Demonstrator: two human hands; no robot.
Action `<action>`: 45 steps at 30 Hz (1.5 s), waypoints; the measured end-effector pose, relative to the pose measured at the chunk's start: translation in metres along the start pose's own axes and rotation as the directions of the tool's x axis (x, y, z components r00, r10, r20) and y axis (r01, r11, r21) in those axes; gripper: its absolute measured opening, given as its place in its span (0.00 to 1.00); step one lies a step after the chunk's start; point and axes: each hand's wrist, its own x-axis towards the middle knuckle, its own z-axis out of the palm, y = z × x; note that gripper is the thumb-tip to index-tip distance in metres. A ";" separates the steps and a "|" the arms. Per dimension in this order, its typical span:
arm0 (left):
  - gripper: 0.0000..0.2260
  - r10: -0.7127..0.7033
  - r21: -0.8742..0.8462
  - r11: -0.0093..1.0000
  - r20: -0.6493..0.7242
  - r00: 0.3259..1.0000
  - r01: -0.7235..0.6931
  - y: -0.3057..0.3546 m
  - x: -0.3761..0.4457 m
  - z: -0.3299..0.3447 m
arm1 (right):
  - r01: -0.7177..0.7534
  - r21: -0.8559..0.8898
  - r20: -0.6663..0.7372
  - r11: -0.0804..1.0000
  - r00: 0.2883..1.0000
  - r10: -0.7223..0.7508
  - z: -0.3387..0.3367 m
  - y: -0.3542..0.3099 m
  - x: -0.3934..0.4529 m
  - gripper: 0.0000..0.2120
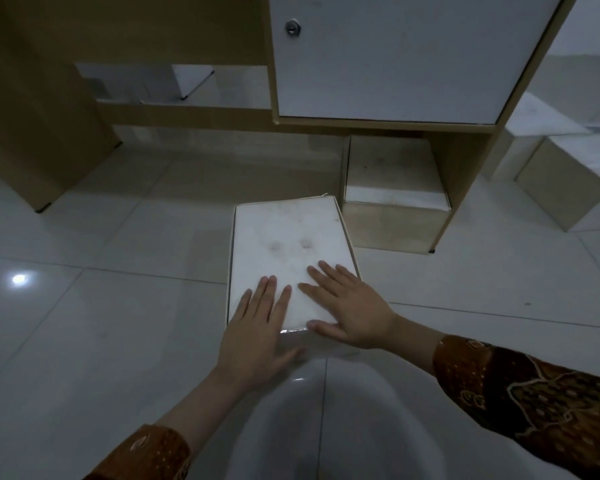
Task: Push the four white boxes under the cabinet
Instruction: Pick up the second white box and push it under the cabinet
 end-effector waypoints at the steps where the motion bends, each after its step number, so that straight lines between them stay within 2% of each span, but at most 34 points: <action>1: 0.37 0.016 0.018 1.000 -0.007 1.000 -0.016 -0.003 0.004 0.000 | 0.043 -0.037 0.034 0.998 0.999 -0.041 0.000 0.003 0.002 0.38; 3: 0.38 0.037 0.024 0.999 -0.004 0.999 -0.037 -0.012 0.015 0.003 | 0.091 -0.102 0.075 0.991 0.994 -0.083 0.002 0.011 0.012 0.41; 5: 0.39 0.066 0.032 0.997 -0.016 0.998 -0.065 -0.022 0.029 0.005 | 0.081 -0.134 0.060 0.988 0.996 -0.073 0.001 0.016 0.023 0.40; 9: 0.41 0.123 0.021 0.992 -0.054 0.991 -0.122 -0.053 0.065 0.007 | -0.012 -0.086 -0.027 0.996 1.000 0.010 0.004 0.019 0.052 0.36; 17: 0.44 0.125 0.025 0.992 -0.057 0.991 -0.124 -0.087 0.131 0.015 | -0.111 -0.061 -0.091 0.992 0.990 0.105 0.003 0.044 0.101 0.35; 20: 0.44 0.133 0.040 0.991 -0.053 0.990 -0.131 -0.094 0.152 0.020 | -0.157 -0.110 -0.104 0.981 0.984 0.146 0.007 0.047 0.112 0.34; 23: 0.44 0.130 0.039 0.991 -0.046 0.990 -0.128 -0.102 0.178 0.026 | -0.270 -0.161 -0.136 0.949 0.959 0.249 0.022 0.041 0.125 0.31; 26: 0.44 0.077 0.053 0.996 -0.021 0.997 -0.075 -0.104 0.207 0.030 | -0.338 -0.164 -0.186 0.927 0.933 0.308 0.027 0.052 0.143 0.30; 32: 0.43 -0.096 0.033 0.995 0.051 0.994 0.095 -0.094 0.251 0.032 | -0.352 -0.188 -0.235 0.917 0.922 0.306 0.025 0.086 0.170 0.26; 40: 0.43 -0.157 0.006 0.988 0.059 0.986 0.157 -0.089 0.275 0.035 | -0.430 -0.135 -0.289 0.893 0.879 0.380 0.028 0.101 0.190 0.25; 42: 0.43 -0.191 -0.014 0.981 0.060 0.980 0.192 -0.086 0.276 0.034 | -0.424 -0.138 -0.278 0.895 0.884 0.376 0.025 0.104 0.190 0.24; 45: 0.42 -0.252 -0.038 0.966 0.082 0.964 0.255 -0.078 0.271 0.031 | -0.409 -0.121 -0.181 0.904 0.905 0.385 0.018 0.104 0.187 0.27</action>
